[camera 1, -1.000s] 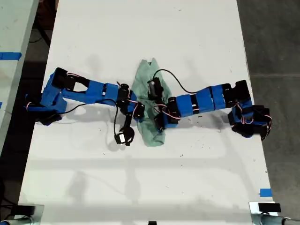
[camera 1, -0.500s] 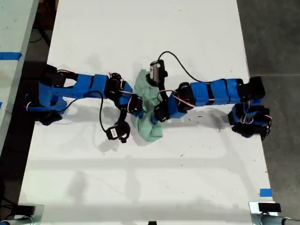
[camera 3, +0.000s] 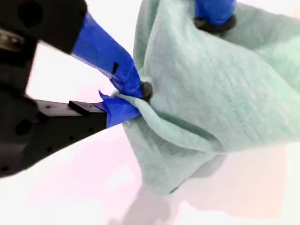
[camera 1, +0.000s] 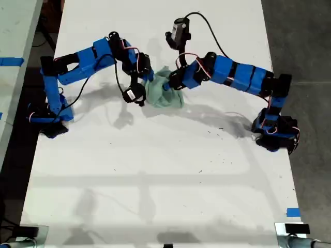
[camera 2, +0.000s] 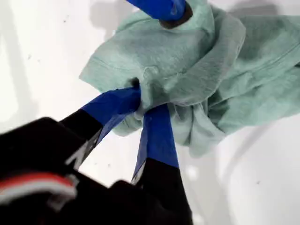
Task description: Fold t shirt
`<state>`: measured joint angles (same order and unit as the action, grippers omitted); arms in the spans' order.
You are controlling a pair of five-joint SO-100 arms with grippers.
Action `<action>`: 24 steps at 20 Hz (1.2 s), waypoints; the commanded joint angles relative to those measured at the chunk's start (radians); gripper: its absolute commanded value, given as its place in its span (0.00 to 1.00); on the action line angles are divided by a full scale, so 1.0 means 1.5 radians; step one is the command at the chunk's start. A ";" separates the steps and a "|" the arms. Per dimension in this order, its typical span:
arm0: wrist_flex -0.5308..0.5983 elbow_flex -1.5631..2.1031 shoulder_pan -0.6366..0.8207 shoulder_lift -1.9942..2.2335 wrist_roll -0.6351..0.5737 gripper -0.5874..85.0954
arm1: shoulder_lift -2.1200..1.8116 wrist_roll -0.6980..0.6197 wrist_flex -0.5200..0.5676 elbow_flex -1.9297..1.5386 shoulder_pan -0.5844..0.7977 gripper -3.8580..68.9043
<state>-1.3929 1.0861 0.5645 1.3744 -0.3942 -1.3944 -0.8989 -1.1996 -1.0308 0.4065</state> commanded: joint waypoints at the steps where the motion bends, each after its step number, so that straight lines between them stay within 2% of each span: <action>1: 0.036 -0.042 0.089 -0.039 -0.056 0.00 | 0.036 -0.077 0.065 0.017 0.085 0.07; 7: 0.143 -0.065 0.170 -0.190 -0.133 0.00 | 0.184 -0.089 0.081 0.017 0.226 0.07; 8: 0.152 -0.065 0.171 -0.192 -0.138 0.03 | 0.199 -0.092 0.081 0.017 0.233 0.07; 10: 0.161 -0.069 0.159 -0.182 -0.147 0.22 | 0.235 -0.103 0.062 0.041 0.237 0.07; 11: 0.160 -0.069 0.150 -0.171 -0.150 0.24 | 0.240 -0.106 0.047 0.046 0.235 0.13; 14: 0.122 -0.069 0.133 -0.117 -0.143 0.26 | 0.202 -0.110 -0.006 0.046 0.220 0.40; 15: 0.106 -0.067 0.131 -0.098 -0.138 0.27 | 0.184 -0.112 -0.022 0.047 0.214 0.47; 16: 0.093 -0.067 0.130 -0.083 -0.135 0.27 | 0.167 -0.110 -0.039 0.049 0.211 0.51; 19: 0.016 -0.069 0.142 -0.031 -0.115 0.28 | 0.101 -0.090 -0.111 0.047 0.215 0.55; 23: -0.117 -0.067 0.149 0.126 -0.064 0.26 | -0.038 -0.044 -0.277 0.041 0.220 0.54; 24: -0.124 -0.039 0.142 0.186 -0.054 0.26 | -0.084 -0.033 -0.321 0.034 0.215 0.54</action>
<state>-1.5401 1.0324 0.7747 1.4542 -0.5154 -1.3361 -0.9848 -1.5739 -1.0078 0.7409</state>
